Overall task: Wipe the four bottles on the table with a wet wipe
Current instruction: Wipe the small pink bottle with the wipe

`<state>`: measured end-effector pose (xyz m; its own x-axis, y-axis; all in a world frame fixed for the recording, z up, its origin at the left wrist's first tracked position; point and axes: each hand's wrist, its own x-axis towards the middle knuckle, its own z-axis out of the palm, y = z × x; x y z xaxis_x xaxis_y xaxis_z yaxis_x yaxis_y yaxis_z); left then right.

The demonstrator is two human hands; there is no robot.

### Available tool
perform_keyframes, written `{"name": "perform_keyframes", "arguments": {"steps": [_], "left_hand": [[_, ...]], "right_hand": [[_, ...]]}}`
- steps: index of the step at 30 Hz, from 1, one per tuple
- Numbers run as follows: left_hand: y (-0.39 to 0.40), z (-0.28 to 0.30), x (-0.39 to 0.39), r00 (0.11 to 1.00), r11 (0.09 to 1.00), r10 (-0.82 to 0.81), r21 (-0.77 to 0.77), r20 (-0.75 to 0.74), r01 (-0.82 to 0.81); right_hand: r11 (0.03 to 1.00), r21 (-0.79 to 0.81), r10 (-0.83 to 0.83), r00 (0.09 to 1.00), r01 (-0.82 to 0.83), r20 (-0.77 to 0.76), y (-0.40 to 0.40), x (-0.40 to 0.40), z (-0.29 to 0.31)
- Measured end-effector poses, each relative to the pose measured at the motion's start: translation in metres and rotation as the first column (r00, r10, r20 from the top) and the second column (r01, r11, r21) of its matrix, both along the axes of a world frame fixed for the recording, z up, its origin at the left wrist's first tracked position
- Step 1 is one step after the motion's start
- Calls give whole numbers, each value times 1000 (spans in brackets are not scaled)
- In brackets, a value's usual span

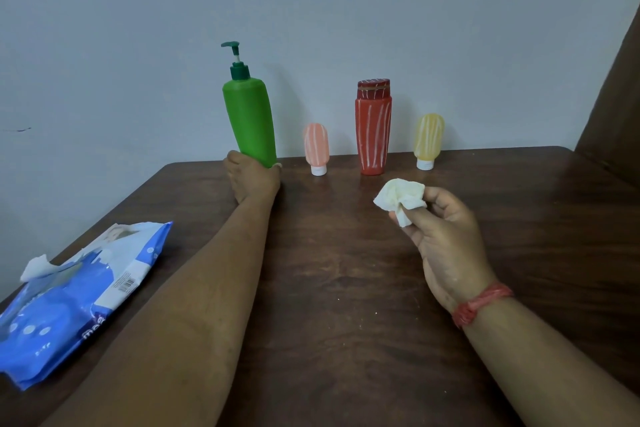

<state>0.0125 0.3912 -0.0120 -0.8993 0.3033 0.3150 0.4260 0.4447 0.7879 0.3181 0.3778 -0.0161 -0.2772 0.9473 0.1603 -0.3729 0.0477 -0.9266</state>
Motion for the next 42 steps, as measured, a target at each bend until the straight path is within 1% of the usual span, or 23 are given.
{"name": "perform_keyframes", "arguments": {"steps": [7, 9, 11, 12, 14, 17, 20, 24, 28, 31, 37, 42], "left_hand": [[-5, 2, 7, 999, 1000, 15, 6, 32, -15], [-9, 2, 13, 1000, 1000, 22, 11, 21, -22], [-14, 0, 18, 1000, 1000, 2, -1, 23, -2], [-15, -2, 20, 999, 999, -29, -20, 19, 30], [-16, -9, 24, 989, 986, -147, -80, -27, 145], [-15, -13, 36, 944, 942, -325, -114, -60, 317], [-10, -12, 46, 909, 906, -409, -154, -75, 395], [2, -10, 49, 898, 884, -440, -182, -13, 431], [19, -4, 55, 878, 865, -479, -169, 6, 473], [30, 0, 58, 883, 868, -467, -171, 35, 466], [36, 6, 56, 907, 893, -418, -164, 46, 420], [21, 4, 62, 880, 872, -472, -123, 47, 474]], "right_hand": [[1000, -13, 1, 1000, -1, -7, 0, 1, 1], [1000, -18, 3, 1000, -3, -16, 0, 1, 2], [1000, -17, 8, 1000, -8, -13, 0, 1, 2], [1000, -16, 11, 1000, -11, -10, -1, 0, 2], [1000, -19, 10, 1000, -10, -6, -1, -1, 1], [1000, -21, 9, 1000, -9, -12, -2, -2, 2], [1000, -15, 14, 1000, -14, -1, -3, -3, 1], [1000, -16, 7, 1000, -7, 5, -1, -4, -1], [1000, -18, 9, 1000, -9, 1, 1, -5, -2], [1000, -19, 13, 1000, -14, -18, 1, -5, -3], [1000, -7, 21, 1000, -21, -18, 3, -6, -5], [1000, 4, 27, 1000, -27, -14, 1, -4, -5]]}}
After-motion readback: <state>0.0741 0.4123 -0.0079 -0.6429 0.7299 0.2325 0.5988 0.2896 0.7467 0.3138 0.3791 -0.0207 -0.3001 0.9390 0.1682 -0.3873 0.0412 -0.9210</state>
